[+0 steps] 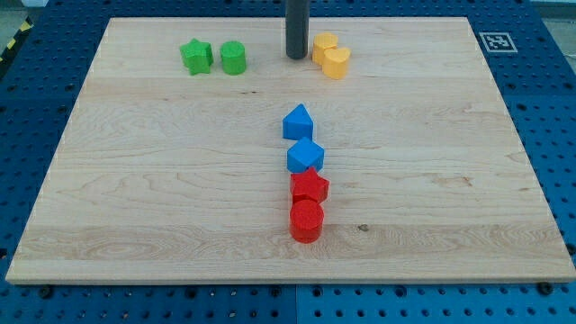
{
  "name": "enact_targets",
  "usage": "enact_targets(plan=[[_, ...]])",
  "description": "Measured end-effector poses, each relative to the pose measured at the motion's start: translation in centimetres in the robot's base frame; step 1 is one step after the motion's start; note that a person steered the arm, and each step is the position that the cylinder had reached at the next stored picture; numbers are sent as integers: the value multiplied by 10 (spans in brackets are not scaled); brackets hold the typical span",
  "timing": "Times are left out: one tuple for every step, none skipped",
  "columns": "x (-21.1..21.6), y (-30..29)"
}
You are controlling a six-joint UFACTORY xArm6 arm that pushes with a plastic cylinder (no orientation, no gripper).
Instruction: Move the yellow hexagon diagonal to the top right of the blue triangle
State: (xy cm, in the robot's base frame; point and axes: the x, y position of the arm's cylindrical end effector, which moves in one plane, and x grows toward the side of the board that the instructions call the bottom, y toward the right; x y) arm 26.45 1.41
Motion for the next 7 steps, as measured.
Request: enact_targets(plan=[[-8, 15], [-12, 42], [-12, 46], [-5, 57], [8, 80], [18, 116], [29, 148]])
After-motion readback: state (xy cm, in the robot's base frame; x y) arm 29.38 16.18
